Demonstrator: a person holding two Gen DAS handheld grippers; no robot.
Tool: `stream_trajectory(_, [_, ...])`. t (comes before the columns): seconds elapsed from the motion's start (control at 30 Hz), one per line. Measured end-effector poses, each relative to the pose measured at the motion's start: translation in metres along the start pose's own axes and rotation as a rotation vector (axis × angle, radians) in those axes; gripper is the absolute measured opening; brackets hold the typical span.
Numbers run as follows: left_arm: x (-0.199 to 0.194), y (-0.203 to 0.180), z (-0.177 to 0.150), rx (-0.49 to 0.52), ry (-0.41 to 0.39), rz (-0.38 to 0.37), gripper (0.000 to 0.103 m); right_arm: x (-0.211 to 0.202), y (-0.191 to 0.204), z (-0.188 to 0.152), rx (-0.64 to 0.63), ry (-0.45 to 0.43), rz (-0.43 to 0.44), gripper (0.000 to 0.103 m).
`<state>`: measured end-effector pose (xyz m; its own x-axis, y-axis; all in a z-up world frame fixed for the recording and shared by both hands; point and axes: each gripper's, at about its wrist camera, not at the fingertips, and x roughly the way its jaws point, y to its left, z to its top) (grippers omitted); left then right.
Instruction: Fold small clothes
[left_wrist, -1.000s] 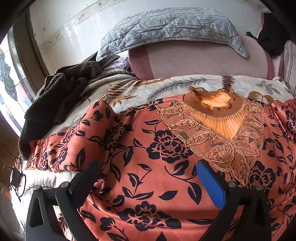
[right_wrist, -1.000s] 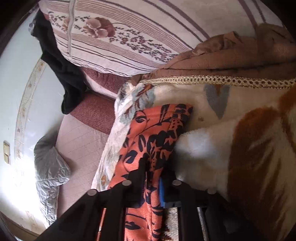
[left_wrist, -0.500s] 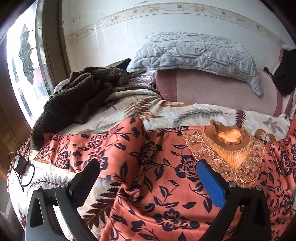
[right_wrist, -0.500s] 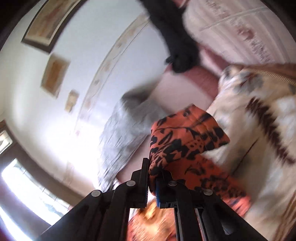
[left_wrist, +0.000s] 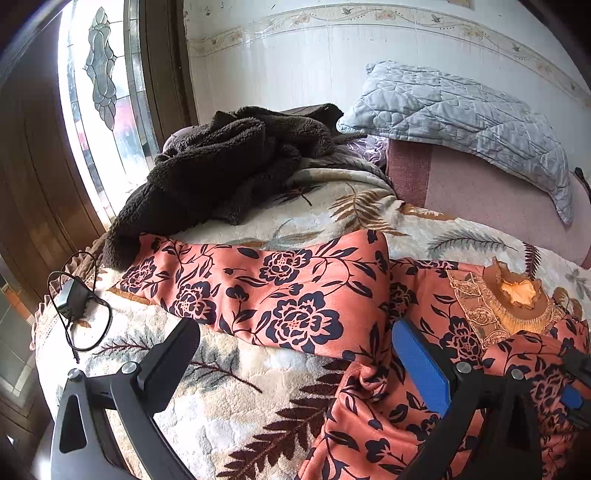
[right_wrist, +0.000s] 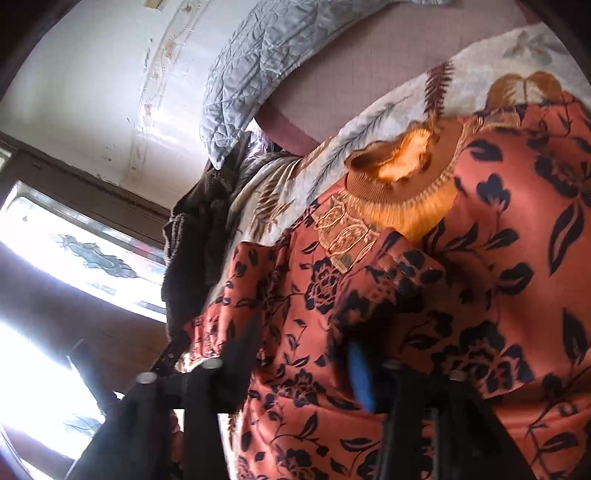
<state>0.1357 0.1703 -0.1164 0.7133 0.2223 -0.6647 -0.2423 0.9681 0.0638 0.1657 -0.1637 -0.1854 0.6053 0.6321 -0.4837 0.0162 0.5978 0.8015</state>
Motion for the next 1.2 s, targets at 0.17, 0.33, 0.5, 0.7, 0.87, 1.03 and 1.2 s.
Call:
stream_trajectory(0.17, [-0.005, -0.011, -0.002, 0.018, 0.007, -0.106, 0.103, -0.038, 0.007, -0.003, -0.014, -0.088, 0.054, 0.085])
stream_trajectory(0.33, [-0.021, -0.053, -0.013, 0.092, 0.03, -0.344, 0.103, -0.073, -0.03, 0.008, 0.14, -0.177, -0.011, 0.085])
stream_trajectory(0.5, [-0.048, -0.12, -0.038, 0.264, -0.008, -0.428, 0.103, -0.093, -0.081, 0.022, 0.314, -0.263, -0.081, 0.082])
stream_trajectory(0.7, [-0.044, -0.189, -0.08, 0.488, -0.032, -0.227, 0.103, -0.097, -0.106, 0.039, 0.333, -0.269, -0.116, 0.065])
stream_trajectory(0.87, [-0.011, -0.189, -0.081, 0.47, 0.003, -0.098, 0.1, -0.084, -0.119, 0.04, 0.358, -0.21, -0.117, 0.064])
stream_trajectory(1.03, [0.012, -0.162, -0.071, 0.396, 0.092, -0.051, 0.055, -0.077, -0.104, 0.038, 0.271, -0.169, -0.145, 0.064])
stream_trajectory(1.2, [0.018, -0.128, -0.055, 0.241, 0.177, -0.178, 0.044, -0.071, -0.089, 0.037, 0.235, -0.142, 0.014, 0.064])
